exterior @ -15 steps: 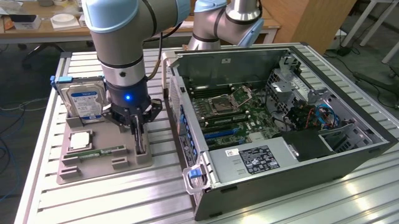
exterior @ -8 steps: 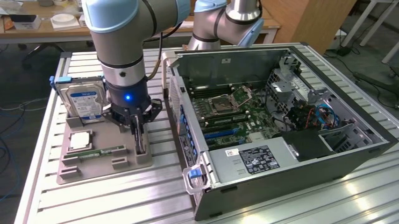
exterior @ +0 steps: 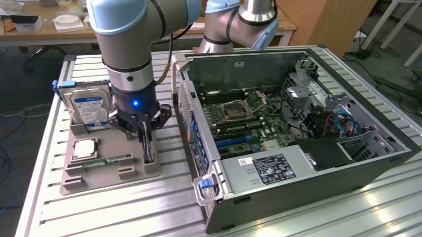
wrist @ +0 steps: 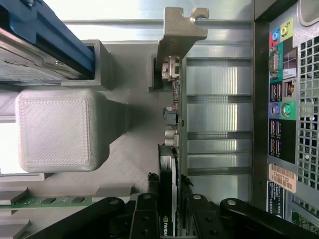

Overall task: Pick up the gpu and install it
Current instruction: 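Pick up the gpu and move the gpu toward the slot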

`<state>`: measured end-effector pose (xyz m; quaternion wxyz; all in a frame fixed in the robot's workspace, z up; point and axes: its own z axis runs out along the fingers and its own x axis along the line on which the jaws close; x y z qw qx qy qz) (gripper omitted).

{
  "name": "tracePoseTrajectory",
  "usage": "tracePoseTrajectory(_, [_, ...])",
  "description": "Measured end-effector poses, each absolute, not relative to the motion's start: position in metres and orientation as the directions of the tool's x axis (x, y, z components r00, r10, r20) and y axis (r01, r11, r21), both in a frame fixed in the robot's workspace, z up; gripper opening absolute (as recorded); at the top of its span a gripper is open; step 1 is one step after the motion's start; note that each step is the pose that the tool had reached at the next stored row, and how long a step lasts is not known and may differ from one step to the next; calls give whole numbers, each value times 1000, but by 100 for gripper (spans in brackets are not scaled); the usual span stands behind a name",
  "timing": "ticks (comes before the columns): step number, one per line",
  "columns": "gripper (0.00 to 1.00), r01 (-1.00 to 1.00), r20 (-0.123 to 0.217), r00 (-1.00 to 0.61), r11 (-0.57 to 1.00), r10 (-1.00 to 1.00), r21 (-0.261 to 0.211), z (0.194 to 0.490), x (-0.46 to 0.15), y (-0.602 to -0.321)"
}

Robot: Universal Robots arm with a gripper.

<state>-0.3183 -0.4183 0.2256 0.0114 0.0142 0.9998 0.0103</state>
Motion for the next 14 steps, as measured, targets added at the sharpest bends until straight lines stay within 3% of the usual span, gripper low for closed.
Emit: tracePoseTrajectory(14, [27,10,-22,-1000,1000,10,21,228,-318,-418])
